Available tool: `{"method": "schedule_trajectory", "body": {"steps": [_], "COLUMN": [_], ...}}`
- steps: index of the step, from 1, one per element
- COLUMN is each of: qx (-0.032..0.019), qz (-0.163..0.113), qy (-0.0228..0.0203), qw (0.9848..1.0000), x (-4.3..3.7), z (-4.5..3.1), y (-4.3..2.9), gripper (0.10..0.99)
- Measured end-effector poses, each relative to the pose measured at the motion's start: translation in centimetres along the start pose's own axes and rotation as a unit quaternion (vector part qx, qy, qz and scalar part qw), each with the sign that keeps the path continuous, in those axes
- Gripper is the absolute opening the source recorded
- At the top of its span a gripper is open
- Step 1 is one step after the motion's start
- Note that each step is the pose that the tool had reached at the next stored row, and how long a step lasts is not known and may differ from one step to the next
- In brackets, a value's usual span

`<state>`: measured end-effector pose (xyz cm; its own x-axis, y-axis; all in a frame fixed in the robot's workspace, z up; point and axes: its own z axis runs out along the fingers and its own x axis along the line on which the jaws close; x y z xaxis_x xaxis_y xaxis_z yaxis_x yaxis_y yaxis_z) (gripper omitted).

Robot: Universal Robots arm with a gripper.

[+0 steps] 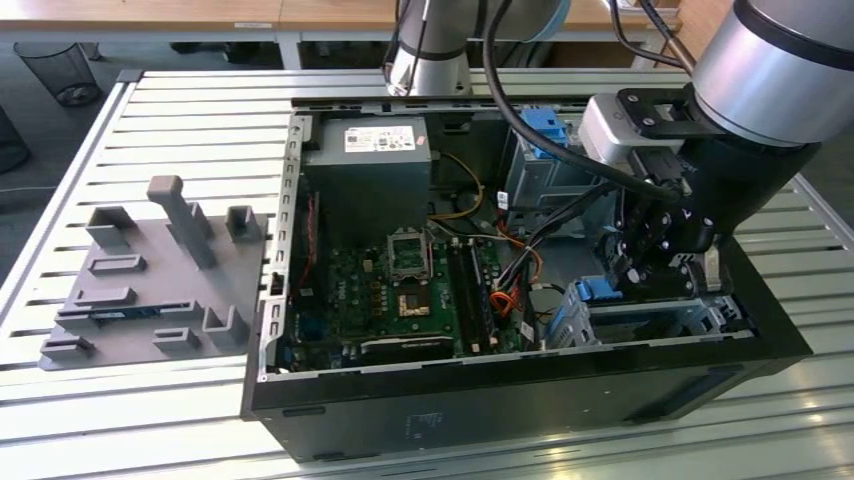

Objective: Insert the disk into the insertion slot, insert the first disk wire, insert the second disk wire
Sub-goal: 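Insert the disk into the insertion slot, then insert the first disk wire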

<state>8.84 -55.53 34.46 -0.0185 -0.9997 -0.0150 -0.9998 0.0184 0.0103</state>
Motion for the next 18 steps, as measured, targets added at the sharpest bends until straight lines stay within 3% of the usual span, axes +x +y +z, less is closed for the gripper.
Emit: {"method": "schedule_trajectory", "body": {"steps": [7,18], "qx": [0.0,0.0], "qz": [-0.001,-0.001], "qy": [-0.0001,0.0], "qw": [1.0,1.0], "x": [0.0,-0.02], "z": [0.09,-0.68], "y": [0.0,0.01], "gripper": [0.106,0.106]}}
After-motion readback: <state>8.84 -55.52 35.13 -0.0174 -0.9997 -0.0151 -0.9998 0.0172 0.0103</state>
